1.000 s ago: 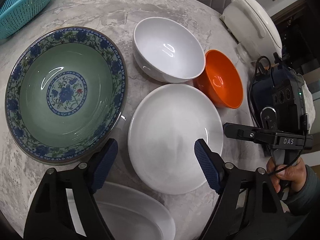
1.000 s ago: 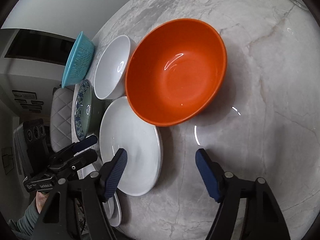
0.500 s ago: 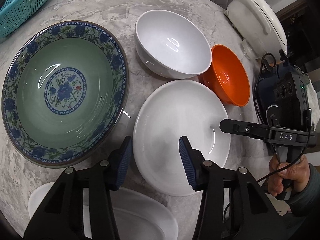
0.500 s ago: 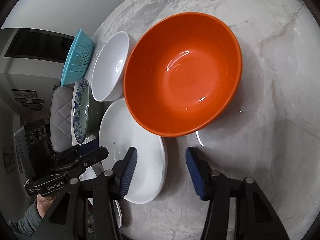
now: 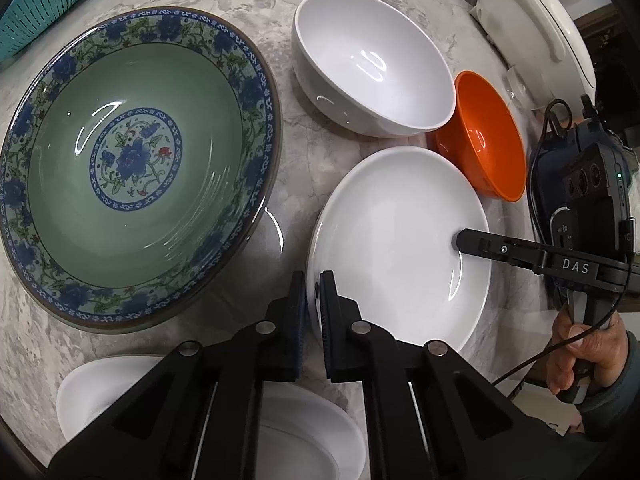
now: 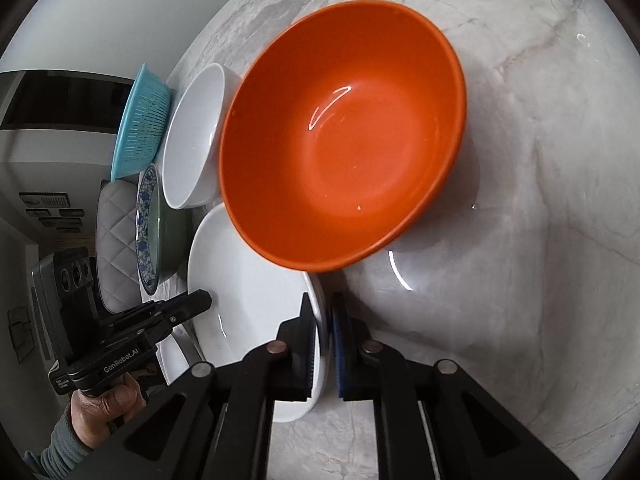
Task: Organize plates and bowls
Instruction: 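Move both tools to the white plate beside the orange bowl and grip its rim, then lift the white plate with both tools and lower it onto the plate stack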
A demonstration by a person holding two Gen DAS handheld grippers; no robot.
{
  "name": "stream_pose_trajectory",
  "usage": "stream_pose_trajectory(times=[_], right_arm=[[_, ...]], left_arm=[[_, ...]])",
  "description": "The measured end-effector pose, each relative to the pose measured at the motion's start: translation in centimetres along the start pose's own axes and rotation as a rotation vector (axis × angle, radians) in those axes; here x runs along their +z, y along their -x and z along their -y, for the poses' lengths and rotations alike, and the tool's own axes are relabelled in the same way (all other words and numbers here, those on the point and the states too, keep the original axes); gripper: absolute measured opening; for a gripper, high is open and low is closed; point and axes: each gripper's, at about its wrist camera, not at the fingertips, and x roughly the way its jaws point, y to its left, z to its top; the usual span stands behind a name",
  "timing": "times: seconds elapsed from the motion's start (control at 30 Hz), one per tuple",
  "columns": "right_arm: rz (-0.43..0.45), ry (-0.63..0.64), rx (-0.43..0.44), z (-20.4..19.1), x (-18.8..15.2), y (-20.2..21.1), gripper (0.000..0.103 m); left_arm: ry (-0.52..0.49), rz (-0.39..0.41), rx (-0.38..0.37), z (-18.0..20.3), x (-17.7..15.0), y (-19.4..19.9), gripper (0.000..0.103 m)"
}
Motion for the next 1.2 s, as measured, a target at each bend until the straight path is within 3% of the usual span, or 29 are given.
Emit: stream_pose_trajectory(times=[0.37, 0.6, 1.2], right_arm=[[-0.006, -0.022, 0.006, 0.1, -0.1, 0.1, 0.01], [-0.009, -0.042, 0.023, -0.2, -0.4, 0.8, 0.01], [0.013, 0.045, 0.073, -6.2, -1.4, 5.1, 0.01]], left_arm=[[0.018, -0.014, -0.014, 0.2, -0.2, -0.2, 0.005], [0.028, -0.006, -0.036, 0.2, -1.0, 1.9, 0.005], [0.064, 0.119, -0.087, 1.0, -5.0, 12.9, 0.005]])
